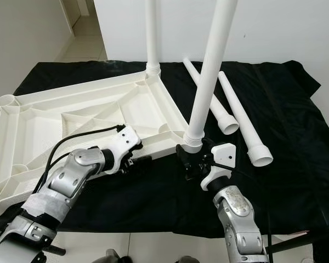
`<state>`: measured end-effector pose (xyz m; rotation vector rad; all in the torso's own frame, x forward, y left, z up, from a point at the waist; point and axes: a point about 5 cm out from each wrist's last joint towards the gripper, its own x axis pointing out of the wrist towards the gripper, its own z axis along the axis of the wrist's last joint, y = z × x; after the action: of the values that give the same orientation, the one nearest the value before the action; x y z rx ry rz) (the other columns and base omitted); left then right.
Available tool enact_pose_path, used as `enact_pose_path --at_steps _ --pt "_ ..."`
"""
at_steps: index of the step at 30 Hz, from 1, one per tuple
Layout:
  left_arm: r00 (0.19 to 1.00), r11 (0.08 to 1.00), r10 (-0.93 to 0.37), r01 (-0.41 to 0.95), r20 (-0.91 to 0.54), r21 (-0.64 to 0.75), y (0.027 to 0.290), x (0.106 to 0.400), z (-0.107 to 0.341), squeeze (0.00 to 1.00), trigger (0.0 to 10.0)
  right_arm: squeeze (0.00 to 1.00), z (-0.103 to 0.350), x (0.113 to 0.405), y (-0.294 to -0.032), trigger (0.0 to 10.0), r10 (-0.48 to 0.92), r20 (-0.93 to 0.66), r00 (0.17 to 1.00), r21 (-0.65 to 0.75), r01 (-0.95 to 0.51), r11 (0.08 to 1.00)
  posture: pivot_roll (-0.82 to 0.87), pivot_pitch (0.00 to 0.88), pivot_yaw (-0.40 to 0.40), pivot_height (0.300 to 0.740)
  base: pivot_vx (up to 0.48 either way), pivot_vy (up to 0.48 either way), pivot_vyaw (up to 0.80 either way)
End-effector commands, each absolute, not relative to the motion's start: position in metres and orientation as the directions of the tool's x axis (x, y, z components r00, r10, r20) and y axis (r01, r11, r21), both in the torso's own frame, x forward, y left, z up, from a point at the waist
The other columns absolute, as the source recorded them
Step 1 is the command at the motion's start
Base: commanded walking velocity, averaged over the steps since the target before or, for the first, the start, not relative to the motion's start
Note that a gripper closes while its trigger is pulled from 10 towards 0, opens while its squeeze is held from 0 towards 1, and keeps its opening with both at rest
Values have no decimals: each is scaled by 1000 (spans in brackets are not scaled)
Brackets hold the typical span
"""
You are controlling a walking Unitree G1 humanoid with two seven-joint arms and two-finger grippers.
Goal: Building children table
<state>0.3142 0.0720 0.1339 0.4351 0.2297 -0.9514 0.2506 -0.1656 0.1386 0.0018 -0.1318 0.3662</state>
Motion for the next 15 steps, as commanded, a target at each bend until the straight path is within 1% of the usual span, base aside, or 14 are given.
enact_pose_path --at_steps 1,7,10,11,12,13,14,15 --pt "611 541 -687 792 -395 284 76 316 129 0 10000 0 137 252 -166 10000 363 113 925 -30 -362 932 -160 55 71 740 0 0 0" --pt "617 547 -673 786 -407 287 77 316 127 0 10000 0 137 252 -165 10000 366 113 924 -33 -364 931 -162 50 71 740 0 0 0" --pt "654 597 -628 752 -421 279 81 320 125 0 10000 0 137 252 -165 10000 367 113 924 -35 -365 930 -162 50 71 740 0 0 0" --pt "674 622 -605 732 -424 277 82 322 124 0 7608 0 137 252 -165 10000 366 112 924 -36 -364 931 -167 47 75 740 0 0 0" --pt "674 622 -605 732 -424 277 82 322 124 0 7608 0 137 252 -165 10000 366 112 924 -36 -364 931 -167 47 75 740 0 0 0" --pt "688 641 -588 717 -425 274 84 324 123 0 7686 0 136 252 -165 10000 365 112 924 -36 -364 931 -167 47 75 740 0 0 0" --pt "712 668 -558 690 -426 278 86 326 123 0 4863 0 136 252 -164 10000 365 112 924 -37 -363 931 -167 47 75 740 0 0 0" --pt "712 668 -558 690 -426 278 86 326 123 0 4863 0 136 252 -164 10000 365 112 924 -37 -363 931 -167 47 75 740 0 0 0"
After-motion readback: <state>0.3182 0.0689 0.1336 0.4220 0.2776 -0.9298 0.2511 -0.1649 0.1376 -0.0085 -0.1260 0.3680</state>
